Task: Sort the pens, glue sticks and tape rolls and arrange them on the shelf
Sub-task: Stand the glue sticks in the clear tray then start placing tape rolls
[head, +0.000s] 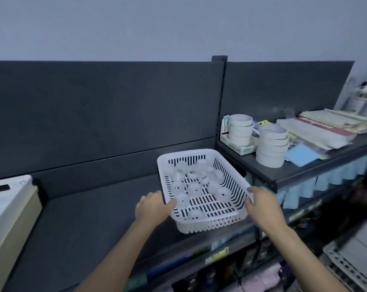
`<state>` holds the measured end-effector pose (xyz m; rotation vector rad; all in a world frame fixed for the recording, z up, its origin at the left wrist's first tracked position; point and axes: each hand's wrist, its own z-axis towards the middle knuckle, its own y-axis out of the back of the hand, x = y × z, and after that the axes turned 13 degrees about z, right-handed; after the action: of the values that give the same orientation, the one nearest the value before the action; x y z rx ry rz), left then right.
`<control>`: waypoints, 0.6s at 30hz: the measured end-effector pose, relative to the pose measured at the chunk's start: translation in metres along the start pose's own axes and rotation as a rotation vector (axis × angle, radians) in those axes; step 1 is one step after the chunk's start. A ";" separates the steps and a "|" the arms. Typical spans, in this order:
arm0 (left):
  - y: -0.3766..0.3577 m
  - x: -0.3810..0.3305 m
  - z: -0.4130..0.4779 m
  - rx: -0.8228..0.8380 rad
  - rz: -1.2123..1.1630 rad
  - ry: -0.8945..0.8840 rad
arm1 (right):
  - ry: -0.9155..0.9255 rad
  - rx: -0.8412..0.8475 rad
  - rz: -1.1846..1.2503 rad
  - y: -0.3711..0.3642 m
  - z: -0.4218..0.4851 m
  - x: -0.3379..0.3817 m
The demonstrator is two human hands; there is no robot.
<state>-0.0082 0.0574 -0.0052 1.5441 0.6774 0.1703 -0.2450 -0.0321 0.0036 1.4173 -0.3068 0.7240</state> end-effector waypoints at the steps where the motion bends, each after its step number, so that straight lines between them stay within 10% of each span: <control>1: -0.002 0.000 0.009 0.052 -0.052 0.010 | -0.037 0.007 -0.039 0.000 0.010 -0.009; 6: -0.017 -0.008 0.029 0.200 -0.522 -0.025 | -0.241 0.166 0.096 -0.011 0.054 -0.035; 18: -0.011 0.001 -0.051 -0.218 -0.711 0.163 | -0.088 0.319 0.552 -0.002 0.033 -0.031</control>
<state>-0.0364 0.1015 -0.0100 1.0153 1.2515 -0.1647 -0.2597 -0.0718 -0.0117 1.6881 -0.6910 1.2012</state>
